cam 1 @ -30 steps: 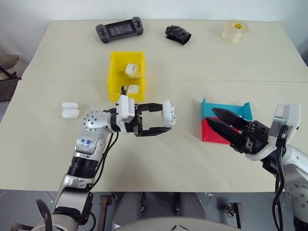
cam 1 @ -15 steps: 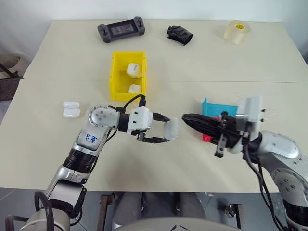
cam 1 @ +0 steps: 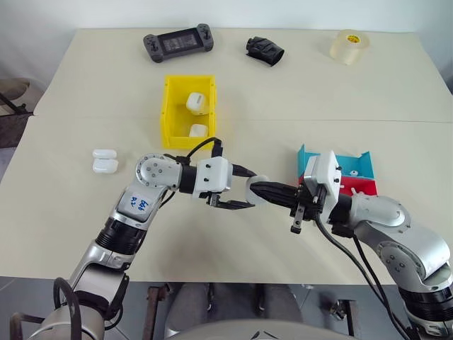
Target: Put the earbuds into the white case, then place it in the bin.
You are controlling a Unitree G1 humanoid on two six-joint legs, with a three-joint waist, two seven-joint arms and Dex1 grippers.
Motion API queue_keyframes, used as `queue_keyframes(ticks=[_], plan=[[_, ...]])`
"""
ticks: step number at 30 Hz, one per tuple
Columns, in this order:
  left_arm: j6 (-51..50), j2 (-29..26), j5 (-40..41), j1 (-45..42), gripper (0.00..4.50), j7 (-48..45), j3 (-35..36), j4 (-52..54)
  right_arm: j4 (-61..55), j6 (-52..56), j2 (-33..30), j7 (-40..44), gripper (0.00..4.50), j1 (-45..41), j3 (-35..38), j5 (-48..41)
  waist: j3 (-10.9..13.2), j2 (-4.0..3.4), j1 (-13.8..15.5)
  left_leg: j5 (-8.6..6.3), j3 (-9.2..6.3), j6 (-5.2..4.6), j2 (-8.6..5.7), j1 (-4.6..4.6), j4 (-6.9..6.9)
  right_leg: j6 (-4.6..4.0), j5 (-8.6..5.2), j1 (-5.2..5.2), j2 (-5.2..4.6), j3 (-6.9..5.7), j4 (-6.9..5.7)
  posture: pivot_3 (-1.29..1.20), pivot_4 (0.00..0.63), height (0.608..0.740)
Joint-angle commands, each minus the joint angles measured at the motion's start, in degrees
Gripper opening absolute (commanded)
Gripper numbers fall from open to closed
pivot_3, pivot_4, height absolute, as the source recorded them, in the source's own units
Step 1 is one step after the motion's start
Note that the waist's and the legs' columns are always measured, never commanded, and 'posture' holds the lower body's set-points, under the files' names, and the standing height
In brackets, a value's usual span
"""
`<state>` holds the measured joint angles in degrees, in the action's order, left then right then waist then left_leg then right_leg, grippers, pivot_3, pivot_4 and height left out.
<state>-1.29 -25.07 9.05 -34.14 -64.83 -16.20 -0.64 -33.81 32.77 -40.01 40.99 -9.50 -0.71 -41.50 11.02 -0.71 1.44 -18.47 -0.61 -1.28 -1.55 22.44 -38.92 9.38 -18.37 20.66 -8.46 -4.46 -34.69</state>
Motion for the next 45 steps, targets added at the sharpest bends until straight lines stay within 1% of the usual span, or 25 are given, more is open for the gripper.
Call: queue_keyframes(ticks=[1, 4, 7, 9, 10, 12, 14, 16, 17, 19, 21, 22, 25, 27, 28, 30, 31, 34, 37, 38, 39, 40, 42, 43, 45], plan=[[2.35, -0.11, 1.50, 0.37, 2.75, 1.34, 2.67, 1.85, 0.97, -1.78, -1.83, 2.90, 0.05, 2.53, 5.68, -0.38, 0.00, 0.01, 0.05, 0.00, -0.01, 0.00, 0.01, 0.00, -0.01, 0.00, 0.00, -0.01, 0.00, 0.00, 0.00, 0.00, 0.150, 0.740], [2.24, 0.37, 2.52, 1.18, 2.75, 2.79, 4.38, 1.89, 0.35, -3.57, -1.47, 6.25, 0.05, 5.21, 10.85, -4.18, 0.01, 0.01, 0.05, 0.00, -0.01, 0.00, 0.02, 0.00, -0.01, 0.00, 0.00, -0.01, 0.00, -0.01, -0.01, 0.00, 0.150, 0.740], [-1.58, 2.40, 5.32, 2.19, 2.75, 7.99, 8.38, 2.80, -0.64, -3.20, -0.63, 6.82, 0.05, 7.97, 16.66, -9.70, 0.01, 0.01, 0.04, 0.00, -0.01, 0.00, 0.05, -0.01, -0.03, 0.01, 0.00, -0.03, 0.00, -0.02, -0.03, 0.00, 0.150, 0.740], [-3.49, 3.66, 6.30, 2.79, 2.75, 12.72, 11.75, 2.98, -1.57, -2.27, -0.89, 5.81, 0.42, 10.63, 20.94, -12.71, 0.02, 0.03, 0.11, 0.00, -0.02, 0.00, 0.08, -0.02, -0.04, 0.01, 0.00, -0.04, 0.00, -0.02, -0.04, 0.00, 0.150, 0.740], [-3.92, 4.38, 6.01, 2.60, 2.75, 16.07, 13.54, 2.68, -1.69, -2.74, -0.96, 5.65, 0.63, 12.07, 22.96, -12.75, 0.02, 0.03, 0.11, 0.00, -0.05, 0.00, 0.08, -0.02, -0.05, 0.01, 0.00, -0.05, 0.00, -0.04, -0.05, 0.00, 0.150, 0.740], [-4.42, 5.62, 4.66, 1.50, 2.75, 22.29, 16.42, 1.62, -1.57, -4.02, -1.06, 5.87, 1.25, 14.73, 25.97, -11.70, 0.03, 0.05, 0.19, 0.00, -0.04, 0.00, 0.07, -0.03, -0.05, 0.01, 0.00, -0.05, 0.00, -0.04, -0.07, 0.00, 0.150, 0.740], [-4.57, 5.55, 0.56, -0.65, 2.75, 29.84, 18.50, -1.02, -0.67, -5.86, -1.72, 7.05, 1.91, 18.06, 28.87, -8.62, 0.04, 0.07, 0.32, 0.01, -0.04, 0.01, 0.06, -0.03, -0.07, 0.01, 0.01, -0.07, 0.00, -0.03, -0.08, 0.00, 0.150, 0.740], [-2.28, 4.74, -2.82, -3.10, 2.75, 35.12, 20.01, -5.24, 0.73, -7.27, -2.03, 7.16, 2.62, 19.84, 31.36, -6.50, 0.03, 0.09, 0.43, 0.02, -0.01, 0.01, -0.10, -0.05, -0.08, 0.02, 0.01, -0.08, 0.00, -0.02, -0.09, 0.00, 0.150, 0.740], [-1.17, 4.40, -3.74, -4.18, 2.75, 36.53, 20.45, -7.32, 1.28, -7.63, -1.99, 7.10, 2.87, 20.25, 32.37, -6.34, 0.03, 0.10, 0.43, 0.02, 0.01, 0.01, -0.24, -0.06, -0.07, 0.02, 0.01, -0.08, 0.00, 0.00, -0.09, 0.00, 0.150, 0.740], [-0.58, 3.98, -4.11, -6.45, 2.75, 37.81, 20.91, -11.67, 1.67, -8.26, -1.73, 6.80, 3.59, 20.70, 33.64, -5.91, 0.03, 0.11, 0.35, 0.02, 0.01, 0.01, -0.26, -0.07, -0.07, 0.02, 0.01, -0.07, 0.00, 0.01, -0.11, 0.00, 0.150, 0.740], [-0.91, 3.84, -4.76, -9.65, 2.75, 38.91, 20.75, -17.97, 1.15, -8.66, -1.24, 6.28, 4.24, 20.59, 33.40, -5.50, 0.03, 0.11, 0.29, 0.02, 0.01, 0.01, -0.25, -0.09, -0.04, 0.02, 0.01, -0.05, 0.00, 0.02, -0.13, 0.00, 0.150, 0.740], [-1.14, 3.93, -4.77, -11.32, 2.75, 39.16, 20.72, -21.15, 0.64, -8.69, -0.84, 5.85, 4.49, 20.44, 33.04, -5.54, 0.04, 0.13, 0.30, 0.02, 0.02, 0.02, -0.25, -0.09, -0.03, 0.02, 0.01, -0.04, 0.00, 0.02, -0.15, 0.00, 0.150, 0.740], [-0.92, 3.89, -4.57, -14.02, 2.75, 38.40, 20.36, -26.12, -0.30, -8.95, -0.14, 4.97, 4.49, 20.04, 31.86, -5.28, 0.06, 0.16, 0.24, 0.03, 0.02, 0.04, -0.28, -0.08, -0.04, 0.03, 0.01, -0.03, 0.00, 0.00, -0.16, 0.00, 0.150, 0.740], [-0.76, 4.16, -3.97, -15.20, 3.47, 37.87, 20.42, -27.19, -1.16, -9.07, 0.51, 4.19, 4.50, 19.87, 30.99, -5.21, 0.13, 0.28, 0.20, 0.03, 0.02, 0.03, -0.28, -0.07, -0.03, 0.03, 0.01, -0.01, -0.02, 0.01, -0.16, 0.00, 0.150, 0.740], [-0.86, 4.22, -4.12, -15.49, 3.72, 38.10, 20.31, -27.12, -1.58, -9.08, 0.78, 3.81, 4.50, 19.85, 30.61, -5.17, 0.15, 0.30, 0.18, 0.03, 0.01, 0.03, -0.28, -0.07, -0.02, 0.03, 0.01, 0.00, -0.02, 0.00, -0.17, 0.00, 0.150, 0.740], [0.34, 4.49, -2.86, -14.48, 4.39, 36.56, 20.33, -23.10, -2.19, -9.19, 1.29, 3.16, 4.50, 19.78, 29.94, -5.15, 0.15, 0.31, 0.17, 0.03, 0.00, 0.04, -0.27, -0.04, -0.03, 0.03, 0.01, 0.04, -0.02, 0.00, -0.18, 0.00, 0.150, 0.740], [1.07, 4.68, -2.06, -13.92, 4.48, 35.82, 20.54, -21.27, -2.30, -9.23, 1.42, 2.97, 4.50, 19.75, 29.77, -5.11, 0.17, 0.34, 0.16, 0.03, 0.01, 0.04, -0.28, -0.04, -0.03, 0.03, 0.01, 0.03, -0.02, -0.01, -0.18, 0.00, 0.150, 0.740], [0.25, 3.89, -0.82, -11.89, 4.48, 33.33, 20.15, -16.79, -2.08, -9.34, 1.42, 2.94, 4.50, 19.51, 29.65, -5.04, 0.17, 0.35, 0.17, 0.03, -0.01, 0.04, -0.26, -0.04, -0.04, 0.03, 0.01, 0.02, -0.03, 0.00, -0.18, 0.00, 0.150, 0.740], [-2.53, 1.34, 4.78, -6.34, 4.48, 25.83, 20.32, -7.06, -1.14, -9.26, 0.61, 4.11, 4.50, 18.71, 29.45, -5.30, 0.17, 0.34, -0.13, 0.03, 0.00, 0.04, -0.23, -0.06, -0.02, 0.03, 0.01, 0.01, -0.03, 0.01, -0.18, 0.00, 0.150, 0.740], [-5.74, -0.59, 7.67, -3.69, 4.48, 21.88, 20.06, -3.38, -0.74, -9.00, 0.26, 4.66, 4.50, 18.38, 29.43, -5.69, 0.17, 0.34, -0.24, 0.03, 0.02, 0.04, -0.20, -0.07, -0.01, 0.03, 0.01, 0.02, -0.03, 0.02, -0.18, 0.00, 0.150, 0.740], [-6.72, -2.36, 10.10, -0.94, 4.48, 18.46, 20.50, -0.55, -0.15, -8.93, -0.25, 5.49, 4.50, 18.05, 29.32, -5.68, 0.17, 0.34, -0.33, 0.03, 0.05, 0.05, -0.16, -0.10, 0.01, 0.03, 0.01, 0.02, -0.02, 0.04, -0.19, 0.00, 0.150, 0.740], [-9.40, -5.50, 13.40, 2.82, 4.48, 12.72, 20.20, 2.81, 0.70, -8.99, -0.62, 6.21, 4.50, 17.56, 29.18, -5.55, 0.17, 0.34, -0.65, 0.03, 0.08, 0.05, -0.13, -0.10, 0.01, 0.02, 0.01, 0.03, 0.01, 0.05, -0.19, 0.00, 0.150, 0.740], [-5.61, -9.84, 13.99, 8.50, 4.48, 6.60, 20.74, 5.39, 2.43, -9.02, -1.89, 8.26, 4.50, 16.99, 28.74, -4.94, 0.17, 0.33, -1.22, 0.03, 0.19, 0.06, 0.16, -0.21, 0.11, -0.02, -0.01, 0.03, 0.02, 0.12, -0.20, 0.00, 0.150, 0.740], [-6.31, -11.63, 17.35, 11.36, 4.48, 2.28, 21.71, 6.88, 3.47, -9.30, -2.38, 9.11, 4.50, 16.57, 28.59, -4.52, 0.17, 0.33, -1.19, 0.03, 0.20, 0.07, 0.17, -0.28, 0.16, -0.03, -0.02, -0.03, 0.02, 0.13, -0.19, 0.00, 0.150, 0.740], [-3.67, -13.85, 20.07, 16.21, 4.48, -2.06, 25.21, 6.39, 5.38, -9.63, -2.95, 10.31, 4.50, 15.70, 28.35, -4.03, 0.17, 0.33, -0.93, 0.04, 0.19, 0.09, 0.21, -0.26, 0.11, -0.05, -0.03, -0.05, 0.03, 0.11, -0.14, 0.00, 0.150, 0.740]])
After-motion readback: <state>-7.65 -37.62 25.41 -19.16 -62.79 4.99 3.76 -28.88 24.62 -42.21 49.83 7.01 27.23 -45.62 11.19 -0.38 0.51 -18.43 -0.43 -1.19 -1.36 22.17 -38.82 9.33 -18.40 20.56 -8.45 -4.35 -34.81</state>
